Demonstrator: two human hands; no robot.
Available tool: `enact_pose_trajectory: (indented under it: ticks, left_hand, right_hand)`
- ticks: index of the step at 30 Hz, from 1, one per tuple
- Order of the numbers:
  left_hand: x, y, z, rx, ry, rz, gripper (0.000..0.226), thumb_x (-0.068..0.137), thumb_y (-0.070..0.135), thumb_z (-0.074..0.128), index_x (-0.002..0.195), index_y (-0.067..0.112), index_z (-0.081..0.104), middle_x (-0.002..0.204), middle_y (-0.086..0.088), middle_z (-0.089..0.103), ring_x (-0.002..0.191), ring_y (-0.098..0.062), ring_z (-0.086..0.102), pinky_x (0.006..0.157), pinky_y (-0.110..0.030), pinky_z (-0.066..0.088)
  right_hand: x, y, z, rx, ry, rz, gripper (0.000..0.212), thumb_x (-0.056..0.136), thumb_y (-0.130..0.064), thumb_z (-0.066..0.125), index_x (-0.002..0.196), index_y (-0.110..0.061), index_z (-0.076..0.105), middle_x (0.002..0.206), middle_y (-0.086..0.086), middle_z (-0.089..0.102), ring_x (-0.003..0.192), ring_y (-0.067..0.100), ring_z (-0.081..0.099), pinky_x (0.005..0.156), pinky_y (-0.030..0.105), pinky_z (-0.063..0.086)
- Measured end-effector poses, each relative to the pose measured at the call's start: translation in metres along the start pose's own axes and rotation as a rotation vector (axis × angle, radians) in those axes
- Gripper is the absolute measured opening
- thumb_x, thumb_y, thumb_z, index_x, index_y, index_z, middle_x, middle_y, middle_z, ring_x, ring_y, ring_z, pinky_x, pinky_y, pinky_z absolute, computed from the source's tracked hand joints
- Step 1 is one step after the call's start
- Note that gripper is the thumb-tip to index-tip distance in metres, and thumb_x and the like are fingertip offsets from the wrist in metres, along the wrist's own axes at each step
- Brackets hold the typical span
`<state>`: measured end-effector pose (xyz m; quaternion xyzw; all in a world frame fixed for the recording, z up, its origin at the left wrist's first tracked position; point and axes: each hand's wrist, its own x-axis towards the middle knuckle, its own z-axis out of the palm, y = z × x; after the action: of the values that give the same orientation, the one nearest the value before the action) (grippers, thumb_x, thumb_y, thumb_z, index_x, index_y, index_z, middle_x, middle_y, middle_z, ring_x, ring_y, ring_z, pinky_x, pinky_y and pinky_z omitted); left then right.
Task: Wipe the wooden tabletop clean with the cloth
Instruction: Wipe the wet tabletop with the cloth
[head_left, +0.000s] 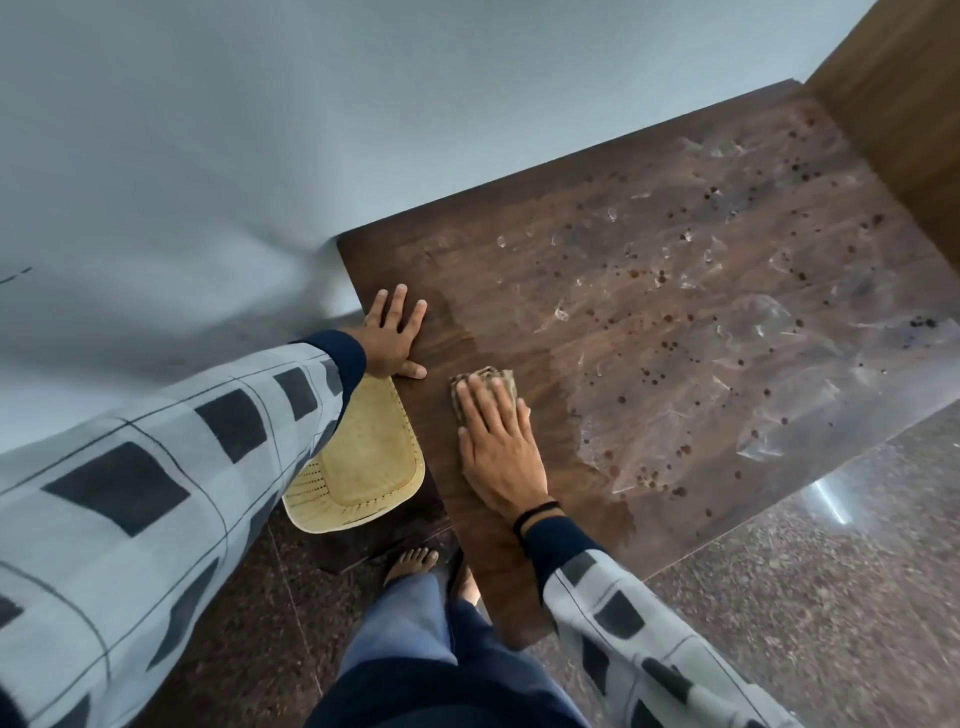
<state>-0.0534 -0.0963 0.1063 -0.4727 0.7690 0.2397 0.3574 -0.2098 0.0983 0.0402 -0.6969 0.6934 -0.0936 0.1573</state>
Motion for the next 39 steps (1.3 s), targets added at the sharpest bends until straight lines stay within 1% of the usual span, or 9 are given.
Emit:
enact_pose_trajectory:
  ticks: [2,8,11,15,20,26,30,33,39]
  left_hand:
    - [0.002,-0.001,0.001,-0.006,0.001,0.003,0.105,0.097,0.058,0.051,0.153,0.019,-0.029,0.155,-0.014,-0.042,0.145,-0.039,-0.032,0.121,-0.058,0.000]
    - [0.000,-0.006,0.005,-0.055,0.046,0.036,0.108,0.094,0.058,0.055,0.154,0.021,-0.027,0.156,-0.012,-0.041,0.146,-0.037,-0.031,0.122,-0.058,0.006]
    - [-0.007,-0.003,0.012,-0.131,0.165,0.024,0.111,0.091,0.057,0.061,0.157,0.018,-0.019,0.161,-0.012,-0.032,0.149,-0.035,-0.024,0.122,-0.054,0.011]
    - [-0.017,0.006,0.033,-0.297,0.185,-0.011,0.123,0.082,0.069,0.063,0.157,0.011,-0.016,0.162,-0.015,-0.027,0.151,-0.035,-0.019,0.122,-0.049,0.005]
    - [-0.025,0.006,0.047,-0.217,0.147,0.012,0.149,0.065,0.070,0.079,0.154,0.010,-0.025,0.158,-0.014,-0.036,0.150,-0.032,-0.023,0.124,-0.047,0.004]
    - [-0.022,0.017,0.052,-0.147,0.186,-0.032,0.153,0.065,0.062,0.084,0.150,0.006,-0.031,0.154,-0.019,-0.040,0.148,-0.036,-0.025,0.125,-0.047,0.002]
    - [-0.021,0.016,0.053,-0.161,0.182,-0.036,0.154,0.065,0.061,0.084,0.149,0.005,-0.032,0.152,-0.020,-0.043,0.147,-0.037,-0.027,0.125,-0.048,0.003]
    - [-0.023,0.016,0.052,-0.163,0.179,-0.029,0.153,0.066,0.059,0.085,0.149,0.006,-0.033,0.151,-0.019,-0.044,0.146,-0.037,-0.029,0.124,-0.048,0.002]
    - [-0.024,0.018,0.052,-0.189,0.198,-0.054,0.155,0.064,0.056,0.087,0.148,0.008,-0.034,0.150,-0.016,-0.046,0.146,-0.034,-0.030,0.125,-0.048,0.002]
  right_hand:
    - [-0.001,0.011,0.000,-0.019,-0.035,-0.107,0.058,0.108,-0.038,0.028,0.163,-0.028,0.013,0.170,-0.006,0.013,0.158,0.016,0.001,0.127,0.051,0.013]
    - [0.007,0.007,-0.008,-0.018,-0.053,-0.052,0.057,0.108,-0.042,0.027,0.163,-0.031,0.013,0.170,-0.008,0.012,0.157,0.013,-0.002,0.128,0.047,0.007]
    - [0.007,0.010,-0.012,-0.008,-0.070,-0.052,0.056,0.109,-0.046,0.020,0.163,-0.032,0.010,0.170,-0.010,0.008,0.157,0.010,-0.007,0.128,0.046,0.004]
    - [0.008,0.010,-0.012,-0.006,-0.089,-0.058,0.057,0.109,-0.043,0.018,0.163,-0.032,0.005,0.170,-0.011,0.005,0.156,0.009,-0.009,0.128,0.045,0.004]
    - [0.028,0.025,-0.020,-0.052,-0.136,-0.140,0.058,0.108,-0.041,0.018,0.163,-0.031,0.001,0.170,-0.012,0.001,0.156,0.008,-0.011,0.128,0.046,0.005]
    - [0.066,0.022,-0.036,-0.028,-0.161,-0.105,0.058,0.109,-0.036,0.021,0.163,-0.030,0.000,0.170,-0.012,-0.005,0.155,0.010,-0.015,0.128,0.048,0.001]
    - [0.022,0.039,-0.029,-0.139,-0.224,-0.410,0.060,0.108,-0.037,0.023,0.163,-0.028,0.001,0.171,-0.009,-0.001,0.157,0.014,-0.009,0.127,0.045,0.003]
    - [0.049,0.062,-0.038,-0.249,-0.281,-0.595,0.062,0.107,-0.037,0.024,0.163,-0.030,0.000,0.170,-0.008,0.000,0.157,0.015,-0.007,0.127,0.043,-0.001]
    - [0.106,0.047,-0.047,-0.140,-0.233,-0.291,0.058,0.108,-0.035,0.023,0.163,-0.029,0.005,0.170,-0.010,0.001,0.156,0.011,-0.011,0.128,0.049,0.003]
